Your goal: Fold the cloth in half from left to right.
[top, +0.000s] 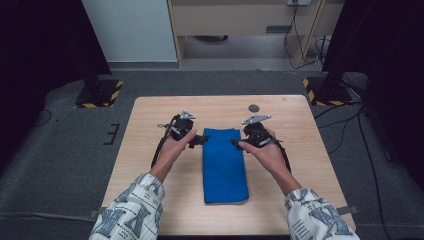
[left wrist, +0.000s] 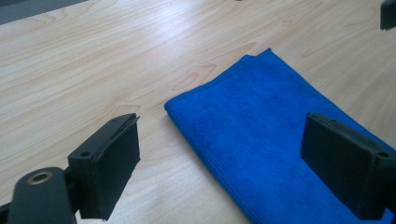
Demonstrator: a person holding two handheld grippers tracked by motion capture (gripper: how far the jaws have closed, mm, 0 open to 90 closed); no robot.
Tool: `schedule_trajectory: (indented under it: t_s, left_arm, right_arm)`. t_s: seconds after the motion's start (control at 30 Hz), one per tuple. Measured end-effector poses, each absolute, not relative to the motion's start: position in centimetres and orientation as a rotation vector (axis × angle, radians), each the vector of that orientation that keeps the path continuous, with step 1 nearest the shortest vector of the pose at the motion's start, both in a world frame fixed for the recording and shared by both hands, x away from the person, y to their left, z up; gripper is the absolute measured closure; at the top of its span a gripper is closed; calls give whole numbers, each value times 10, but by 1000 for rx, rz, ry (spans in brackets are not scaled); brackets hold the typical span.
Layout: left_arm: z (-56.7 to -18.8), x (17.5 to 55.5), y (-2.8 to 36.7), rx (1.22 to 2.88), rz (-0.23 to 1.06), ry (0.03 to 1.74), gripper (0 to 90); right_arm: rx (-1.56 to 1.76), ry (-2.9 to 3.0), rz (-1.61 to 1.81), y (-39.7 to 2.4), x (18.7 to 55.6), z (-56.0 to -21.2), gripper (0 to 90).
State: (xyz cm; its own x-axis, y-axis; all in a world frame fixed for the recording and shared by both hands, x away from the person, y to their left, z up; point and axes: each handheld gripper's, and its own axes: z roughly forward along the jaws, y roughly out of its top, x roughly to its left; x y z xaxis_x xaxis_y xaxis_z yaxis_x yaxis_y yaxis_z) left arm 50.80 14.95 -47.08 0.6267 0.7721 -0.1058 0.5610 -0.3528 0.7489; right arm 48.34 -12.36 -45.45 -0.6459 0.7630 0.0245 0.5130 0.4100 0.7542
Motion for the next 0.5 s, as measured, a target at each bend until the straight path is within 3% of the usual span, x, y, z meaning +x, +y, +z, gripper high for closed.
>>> schedule_trajectory:
  t_s: [0.5]
  left_arm:
    - [-495,526,143,2085,340,1064,131]
  right_arm:
    - [1133,2353,1061,-124,529,-469,337]
